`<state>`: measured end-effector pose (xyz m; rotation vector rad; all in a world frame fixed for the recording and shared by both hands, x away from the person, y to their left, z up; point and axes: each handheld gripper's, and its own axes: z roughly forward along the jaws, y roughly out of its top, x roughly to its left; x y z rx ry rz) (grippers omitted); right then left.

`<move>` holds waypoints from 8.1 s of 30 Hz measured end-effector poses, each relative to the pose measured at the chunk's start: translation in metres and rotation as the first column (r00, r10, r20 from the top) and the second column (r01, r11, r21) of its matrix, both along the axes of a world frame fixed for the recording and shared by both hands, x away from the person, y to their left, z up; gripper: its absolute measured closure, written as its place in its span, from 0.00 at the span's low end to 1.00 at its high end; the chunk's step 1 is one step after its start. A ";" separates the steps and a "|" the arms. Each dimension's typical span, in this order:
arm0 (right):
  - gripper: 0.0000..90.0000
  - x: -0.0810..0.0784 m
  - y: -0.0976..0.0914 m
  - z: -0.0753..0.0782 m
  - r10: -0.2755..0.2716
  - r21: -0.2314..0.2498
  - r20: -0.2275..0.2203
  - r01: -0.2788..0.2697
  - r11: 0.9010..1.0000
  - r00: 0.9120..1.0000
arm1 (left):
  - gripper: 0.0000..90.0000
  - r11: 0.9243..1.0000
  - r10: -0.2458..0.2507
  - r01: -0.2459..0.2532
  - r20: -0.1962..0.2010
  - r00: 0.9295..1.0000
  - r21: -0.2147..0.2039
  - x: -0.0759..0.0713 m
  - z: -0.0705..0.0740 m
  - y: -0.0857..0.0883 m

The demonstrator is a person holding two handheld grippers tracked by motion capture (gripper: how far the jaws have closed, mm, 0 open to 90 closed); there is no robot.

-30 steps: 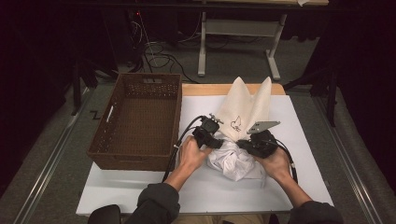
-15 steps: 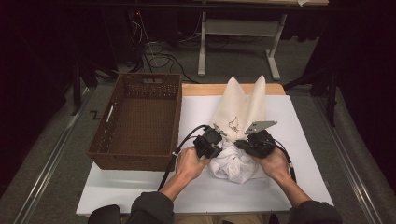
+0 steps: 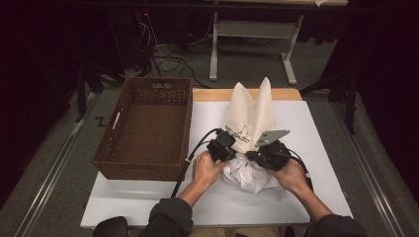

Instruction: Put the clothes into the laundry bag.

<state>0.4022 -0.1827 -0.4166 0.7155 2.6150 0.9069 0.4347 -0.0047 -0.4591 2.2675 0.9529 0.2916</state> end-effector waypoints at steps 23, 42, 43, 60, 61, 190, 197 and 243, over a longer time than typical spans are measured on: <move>0.99 0.010 -0.006 -0.006 -0.095 0.025 -0.003 0.095 0.995 0.996 | 0.94 1.000 0.005 -0.004 -0.086 0.996 0.020 -0.005 -0.008 0.016; 0.99 0.002 -0.002 -0.003 -0.006 -0.031 0.005 0.006 0.999 1.000 | 0.90 0.999 0.017 -0.016 -0.036 0.999 0.040 0.012 -0.001 -0.014; 0.99 0.003 -0.005 -0.007 -0.018 -0.023 -0.005 0.018 1.000 1.000 | 0.83 0.999 0.025 -0.024 -0.025 0.999 0.044 0.011 0.000 -0.010; 0.99 0.005 -0.034 -0.015 -0.072 0.006 -0.029 0.072 0.997 0.997 | 0.64 0.983 0.139 -0.131 -0.057 0.989 0.131 0.010 0.006 0.016; 0.99 0.004 -0.036 -0.015 -0.079 0.006 -0.033 0.079 0.997 0.996 | 0.64 0.981 0.143 -0.132 -0.069 0.987 0.139 0.013 0.003 0.014; 0.99 0.009 -0.016 0.000 -0.068 -0.024 -0.001 0.068 0.997 0.998 | 0.75 0.999 0.047 -0.047 -0.057 0.997 -0.012 -0.008 0.019 0.011; 0.99 0.016 -0.013 -0.003 -0.106 -0.030 0.000 0.105 0.994 0.994 | 0.54 0.998 -0.043 0.042 -0.022 0.999 -0.039 -0.037 0.027 0.017; 0.83 -0.033 -0.028 0.004 -0.062 0.064 0.002 0.062 0.996 0.998 | 0.90 0.988 0.091 -0.079 -0.084 0.992 0.133 -0.028 -0.031 0.029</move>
